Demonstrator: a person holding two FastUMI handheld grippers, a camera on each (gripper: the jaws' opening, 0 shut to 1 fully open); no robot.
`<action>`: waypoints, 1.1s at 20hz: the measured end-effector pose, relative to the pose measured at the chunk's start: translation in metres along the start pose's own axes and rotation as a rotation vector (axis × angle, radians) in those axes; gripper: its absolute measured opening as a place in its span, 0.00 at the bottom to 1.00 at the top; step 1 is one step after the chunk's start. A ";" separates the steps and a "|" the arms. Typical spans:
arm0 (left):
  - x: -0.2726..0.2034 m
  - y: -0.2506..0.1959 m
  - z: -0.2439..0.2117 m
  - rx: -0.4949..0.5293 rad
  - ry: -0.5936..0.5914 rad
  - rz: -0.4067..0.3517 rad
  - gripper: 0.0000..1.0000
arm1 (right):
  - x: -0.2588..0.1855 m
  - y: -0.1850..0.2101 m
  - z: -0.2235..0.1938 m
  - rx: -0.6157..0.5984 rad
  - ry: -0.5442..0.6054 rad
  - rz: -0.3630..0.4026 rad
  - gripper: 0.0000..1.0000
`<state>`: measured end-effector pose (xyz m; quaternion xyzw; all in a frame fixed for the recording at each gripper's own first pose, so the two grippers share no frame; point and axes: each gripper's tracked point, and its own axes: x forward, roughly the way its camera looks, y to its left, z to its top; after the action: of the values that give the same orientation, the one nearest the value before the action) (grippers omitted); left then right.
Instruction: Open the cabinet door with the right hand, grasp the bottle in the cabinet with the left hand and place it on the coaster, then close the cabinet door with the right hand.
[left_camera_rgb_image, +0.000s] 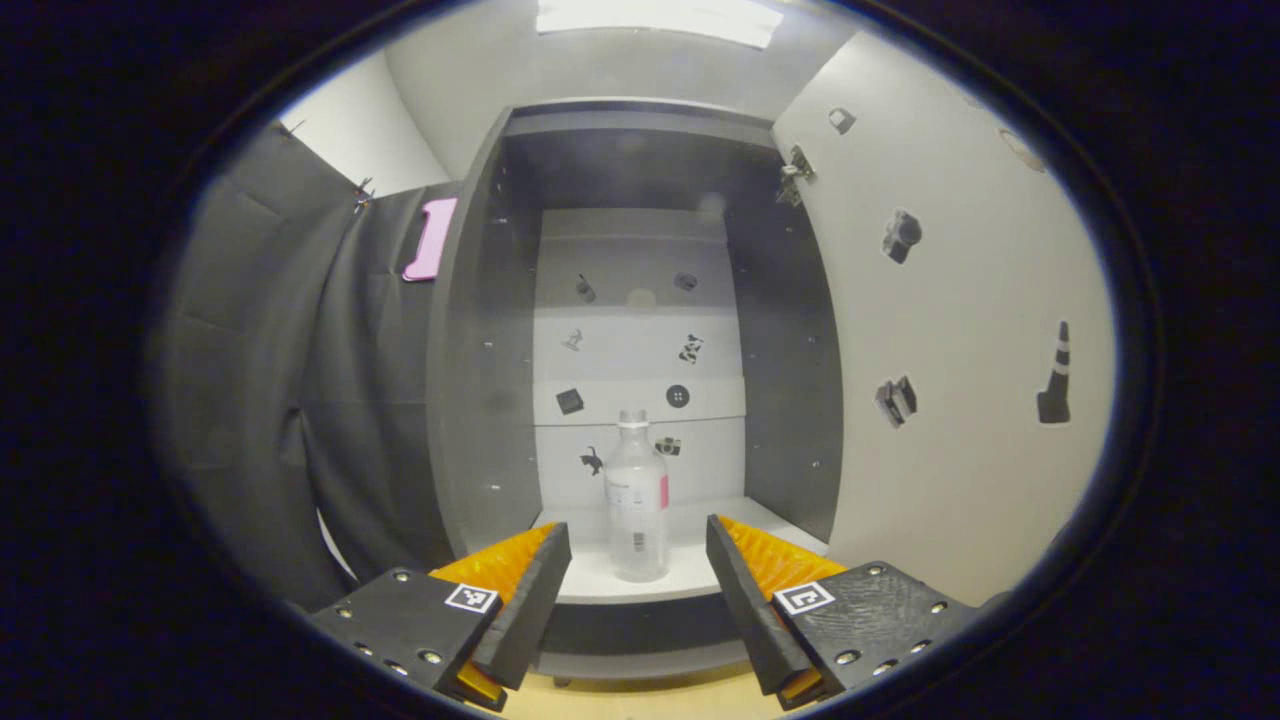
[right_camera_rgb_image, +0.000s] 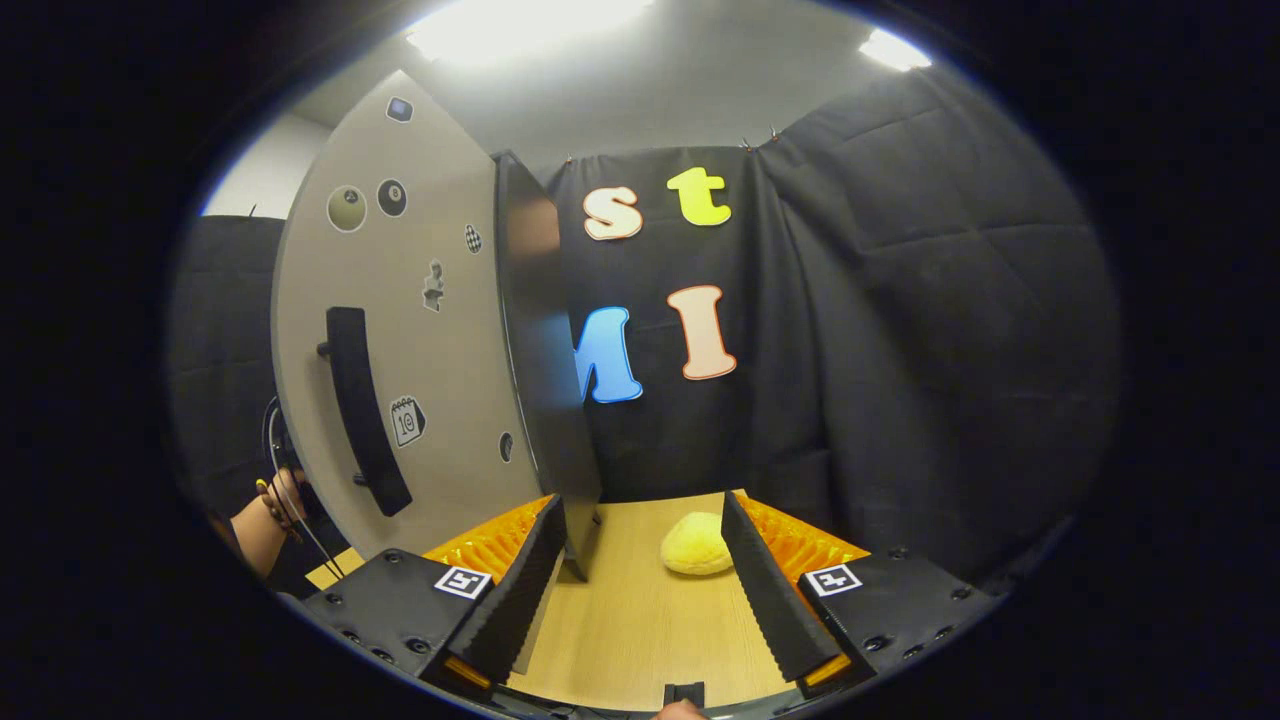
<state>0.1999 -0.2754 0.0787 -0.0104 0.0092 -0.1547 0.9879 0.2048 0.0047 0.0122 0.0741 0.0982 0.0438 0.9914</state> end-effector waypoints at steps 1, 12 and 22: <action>0.017 -0.001 -0.002 0.010 0.003 -0.017 0.82 | 0.004 0.000 -0.003 -0.001 0.005 -0.016 0.98; 0.137 0.004 -0.054 0.020 0.078 -0.034 0.82 | 0.036 -0.004 -0.031 -0.049 0.116 -0.151 0.98; 0.092 0.006 -0.030 0.028 0.003 -0.051 0.72 | 0.067 -0.010 -0.029 -0.051 0.073 -0.143 0.98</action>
<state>0.2884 -0.2982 0.0474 0.0032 0.0083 -0.1798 0.9837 0.2656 0.0060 -0.0301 0.0400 0.1383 -0.0217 0.9893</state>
